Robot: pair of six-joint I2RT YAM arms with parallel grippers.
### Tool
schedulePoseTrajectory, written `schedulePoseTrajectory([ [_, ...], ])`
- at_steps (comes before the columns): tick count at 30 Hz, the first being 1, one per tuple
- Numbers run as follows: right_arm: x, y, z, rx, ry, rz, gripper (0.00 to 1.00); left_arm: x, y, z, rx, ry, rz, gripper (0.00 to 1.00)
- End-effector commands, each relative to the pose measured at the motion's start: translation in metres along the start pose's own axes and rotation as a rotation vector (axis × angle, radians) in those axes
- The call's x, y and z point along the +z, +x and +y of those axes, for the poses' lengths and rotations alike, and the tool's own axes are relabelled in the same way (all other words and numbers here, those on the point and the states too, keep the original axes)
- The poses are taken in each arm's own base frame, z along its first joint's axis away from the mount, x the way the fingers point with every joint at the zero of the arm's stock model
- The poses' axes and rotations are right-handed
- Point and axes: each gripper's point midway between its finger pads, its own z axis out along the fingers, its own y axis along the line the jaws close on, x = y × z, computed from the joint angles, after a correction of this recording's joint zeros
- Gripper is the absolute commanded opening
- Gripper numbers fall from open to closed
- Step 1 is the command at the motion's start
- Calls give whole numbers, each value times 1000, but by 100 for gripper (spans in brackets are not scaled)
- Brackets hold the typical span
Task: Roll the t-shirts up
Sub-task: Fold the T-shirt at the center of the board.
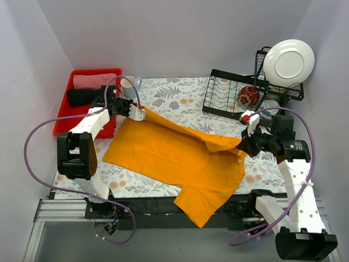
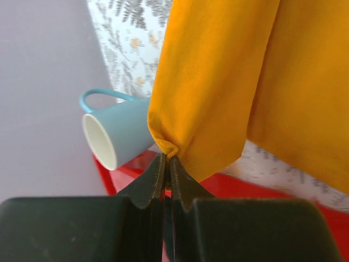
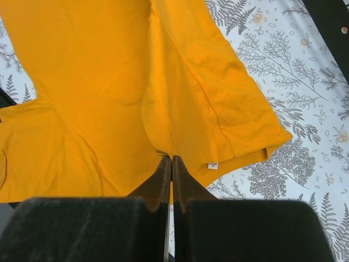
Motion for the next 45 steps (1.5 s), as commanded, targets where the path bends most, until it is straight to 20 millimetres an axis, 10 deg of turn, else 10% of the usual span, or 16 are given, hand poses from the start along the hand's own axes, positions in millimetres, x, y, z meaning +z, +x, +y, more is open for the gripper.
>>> schedulePoseTrajectory([
  [1,-4,-15,13,-43,-55,-43,1,-11,6,39,121,-83,-18,0],
  [25,28,-1,71,-125,-430,106,1,-46,25,-97,287,313,-105,0],
  [30,8,6,89,-143,-583,198,43,-64,28,-102,246,380,-112,18],
  [37,24,-45,54,-163,-457,129,55,-69,11,-42,140,216,-215,62],
  [45,78,-46,-28,-52,-229,92,50,-32,-30,-35,-234,87,-195,59],
])
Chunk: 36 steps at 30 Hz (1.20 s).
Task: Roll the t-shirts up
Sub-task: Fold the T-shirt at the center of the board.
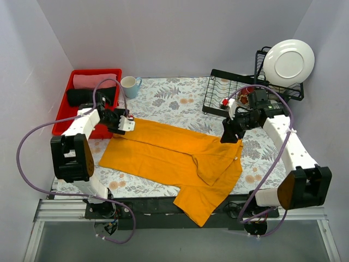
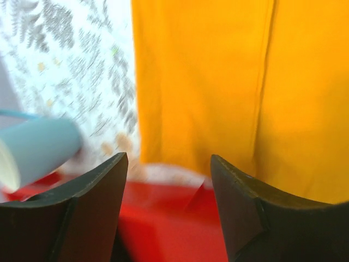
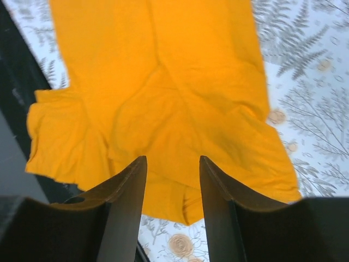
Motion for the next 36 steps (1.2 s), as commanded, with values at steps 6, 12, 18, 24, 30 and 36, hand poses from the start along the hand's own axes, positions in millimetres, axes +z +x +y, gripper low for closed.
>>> schedulePoseTrajectory([
  [6,11,2,-97,6,255,12,41,46,-48,97,-651,-251,-32,8],
  [12,20,39,-121,-25,292,172,35,72,-43,90,-879,-233,8,0],
  [18,25,78,-132,-36,312,300,30,86,-24,61,-951,-215,112,0],
  [24,36,111,-139,-17,311,395,28,100,-6,31,-984,-176,199,0],
  [30,45,127,-171,-68,377,458,27,118,6,15,-1033,-150,243,0],
  [36,37,131,-220,-194,528,547,24,138,10,15,-1057,-140,259,0],
])
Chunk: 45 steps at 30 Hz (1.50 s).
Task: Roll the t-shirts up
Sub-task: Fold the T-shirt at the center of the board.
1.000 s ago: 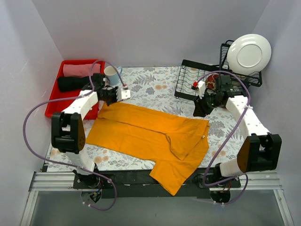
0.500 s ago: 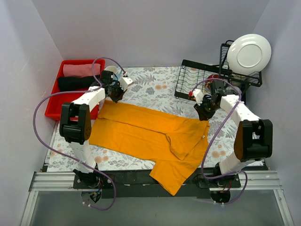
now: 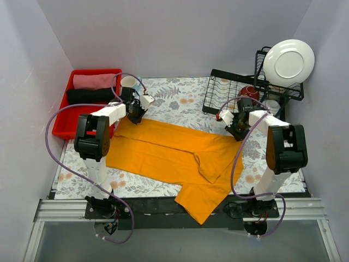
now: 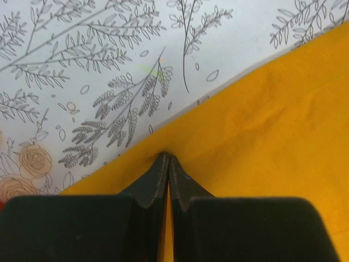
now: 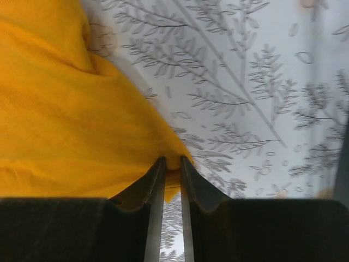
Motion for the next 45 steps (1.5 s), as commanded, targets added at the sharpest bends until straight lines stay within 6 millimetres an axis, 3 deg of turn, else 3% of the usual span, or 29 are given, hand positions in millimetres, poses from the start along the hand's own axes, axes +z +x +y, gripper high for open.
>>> schedulePoseTrajectory([
  [1,4,-3,-57,-107,213,37,23,19,-1,1,-17,-16,23,0],
  [7,4,-22,-92,-145,294,17,22,24,-32,14,-38,-66,-29,0],
  [11,2,-29,-100,-145,304,2,23,19,-54,24,-29,-109,-71,0],
  [13,-3,-33,-95,-128,283,-11,24,12,-65,28,-29,-121,-98,0],
  [16,-26,-45,-92,-92,273,-51,28,-23,-105,31,-35,-137,-207,0],
  [17,-37,-53,-93,-71,279,-73,30,-44,-124,27,-33,-140,-261,0],
  [18,-44,-59,-89,-62,268,-98,32,-56,-133,23,-41,-139,-287,6],
  [21,-69,-72,-73,-42,237,-143,39,-84,-140,-2,-76,-106,-313,27],
  [23,-80,-76,-60,-42,221,-172,41,-88,-128,-17,-60,-83,-270,29],
  [27,-79,-77,-19,-56,82,-241,42,-100,-117,-70,-73,120,-239,34],
  [29,-74,-73,3,-75,16,-270,42,-105,-120,-120,-99,324,-226,39],
  [31,-69,-74,28,-113,-64,-307,43,-102,-118,-152,-130,443,-206,40],
  [35,-64,-81,51,-128,-154,-329,43,-98,-124,-198,-196,562,-232,45],
  [40,-87,-106,96,-217,-282,-381,46,-89,-108,-188,-401,396,-204,45],
  [45,-84,-111,138,-446,-300,-395,43,-108,-89,-198,-419,410,-203,45],
])
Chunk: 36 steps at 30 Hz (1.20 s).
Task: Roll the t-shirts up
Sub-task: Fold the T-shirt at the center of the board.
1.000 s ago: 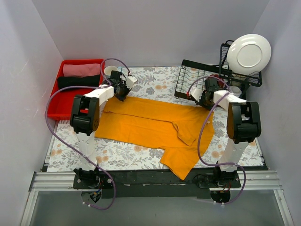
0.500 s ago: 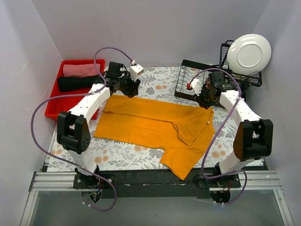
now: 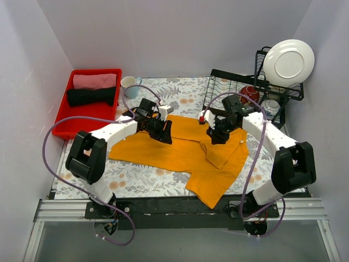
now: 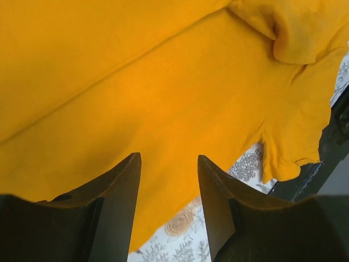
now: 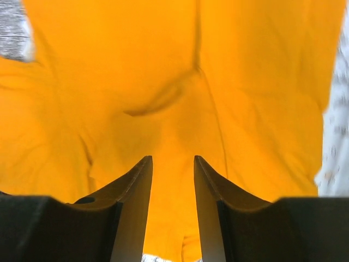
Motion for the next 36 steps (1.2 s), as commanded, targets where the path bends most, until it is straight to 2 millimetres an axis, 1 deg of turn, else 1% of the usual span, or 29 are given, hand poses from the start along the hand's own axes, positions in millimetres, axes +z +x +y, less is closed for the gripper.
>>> schedulePoseTrajectory([
  [1,5,-26,42,-186,-84,-35,42,-42,-28,-20,-16,-20,-153,45],
  [2,8,-27,43,-185,-89,-24,41,-47,-28,-17,-44,-33,-153,46],
  [3,6,-34,40,-178,-80,-17,41,-56,-31,-17,-48,-43,-171,46],
  [4,14,-35,41,-171,-109,1,41,-60,-31,-16,-54,-43,-176,47],
  [5,16,-35,43,-166,-131,12,41,-66,-29,-12,-54,-53,-172,47],
  [6,18,-37,40,-173,-126,23,40,-69,-28,-11,-47,-60,-171,47],
  [7,24,-38,39,-185,-135,33,40,-75,-32,-9,-37,-82,-181,47],
  [8,27,-39,39,-195,-137,35,40,-80,-32,-3,-44,-102,-187,47],
  [9,31,-43,33,-211,-117,29,39,-84,-35,-1,-52,-111,-202,48],
  [10,39,-46,33,-205,-123,35,38,-90,-38,0,-55,-111,-222,48],
  [11,42,-47,32,-201,-127,40,38,-97,-41,11,-80,-131,-243,49],
  [13,51,-48,36,-202,-158,54,36,-107,-46,21,-123,-138,-274,50],
  [14,54,-48,38,-211,-165,59,36,-115,-51,31,-142,-150,-300,50],
  [17,64,-38,38,-218,-184,108,34,-127,-56,46,-150,-190,-341,50],
  [20,68,-27,32,-204,-169,167,31,-134,-59,54,-143,-215,-365,50],
  [23,65,-17,34,-225,-164,193,30,-137,-56,58,-137,-222,-364,51],
  [24,65,-9,36,-229,-163,213,29,-136,-54,61,-142,-227,-361,50],
  [26,61,-6,36,-238,-143,219,29,-136,-52,63,-147,-228,-361,50],
  [29,59,7,40,-230,-138,244,28,-136,-50,65,-150,-225,-361,51],
  [32,57,14,42,-216,-132,254,27,-137,-48,65,-155,-224,-361,51],
  [36,55,17,39,-201,-113,267,27,-140,-46,65,-158,-226,-366,51],
])
